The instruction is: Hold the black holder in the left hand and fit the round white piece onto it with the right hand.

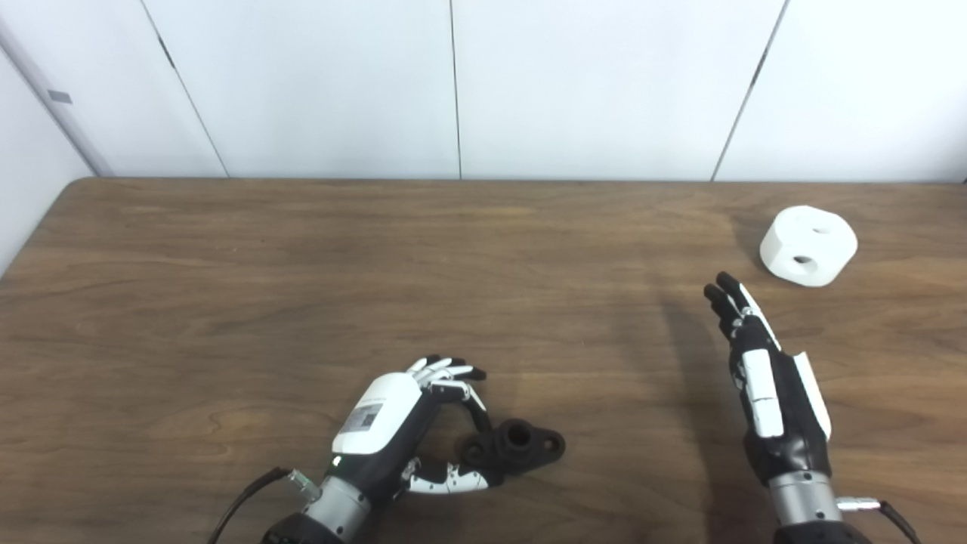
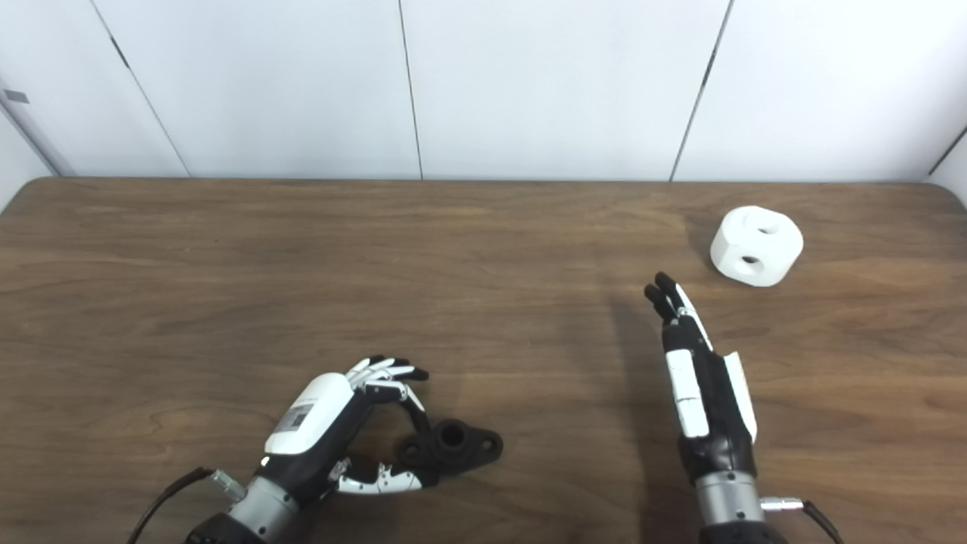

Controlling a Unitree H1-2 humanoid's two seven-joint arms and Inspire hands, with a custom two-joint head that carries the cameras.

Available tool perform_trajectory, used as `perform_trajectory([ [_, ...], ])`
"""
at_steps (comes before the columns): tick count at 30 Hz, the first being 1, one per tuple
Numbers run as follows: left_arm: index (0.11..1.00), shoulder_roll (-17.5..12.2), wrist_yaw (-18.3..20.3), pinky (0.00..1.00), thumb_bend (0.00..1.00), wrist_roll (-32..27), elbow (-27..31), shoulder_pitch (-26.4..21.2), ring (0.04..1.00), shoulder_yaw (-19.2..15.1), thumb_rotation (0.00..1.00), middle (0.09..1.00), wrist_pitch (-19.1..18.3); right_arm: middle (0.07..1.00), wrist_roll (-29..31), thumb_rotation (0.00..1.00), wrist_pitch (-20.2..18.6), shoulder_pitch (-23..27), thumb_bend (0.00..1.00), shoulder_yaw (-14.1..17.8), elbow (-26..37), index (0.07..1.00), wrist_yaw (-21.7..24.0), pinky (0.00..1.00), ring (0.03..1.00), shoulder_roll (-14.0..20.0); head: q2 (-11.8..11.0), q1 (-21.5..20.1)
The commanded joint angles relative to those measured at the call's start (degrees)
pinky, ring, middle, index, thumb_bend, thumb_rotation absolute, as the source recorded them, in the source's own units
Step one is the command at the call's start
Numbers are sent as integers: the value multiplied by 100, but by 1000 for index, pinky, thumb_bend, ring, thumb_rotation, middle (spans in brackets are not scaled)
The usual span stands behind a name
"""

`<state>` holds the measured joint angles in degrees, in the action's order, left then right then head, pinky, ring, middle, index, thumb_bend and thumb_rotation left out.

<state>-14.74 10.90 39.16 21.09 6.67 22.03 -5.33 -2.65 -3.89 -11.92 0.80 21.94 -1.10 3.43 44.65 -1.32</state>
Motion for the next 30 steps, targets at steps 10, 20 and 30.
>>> perform_trajectory([
  [10, 487, -11, 88, 950, 517, -6, -461, 74, 911, -31, 44, 840, 124, 914, 72, 849, -38, -502, 571, 167, 418, 917, -15, 1000, 981, -18, -42, -33],
  [20, 488, -102, 3, 952, 517, -284, -760, 23, 916, -295, 43, 842, 416, 901, -1051, 576, -296, 173, 602, 586, 592, 908, -110, 937, 932, 479, -169, -623],
  [30, 487, -117, -92, 927, 517, -243, -870, 21, 899, -343, 42, 822, 565, 893, -1805, 403, -1184, 946, 714, 815, 526, 881, 21, 896, 896, 1176, -294, -947],
])
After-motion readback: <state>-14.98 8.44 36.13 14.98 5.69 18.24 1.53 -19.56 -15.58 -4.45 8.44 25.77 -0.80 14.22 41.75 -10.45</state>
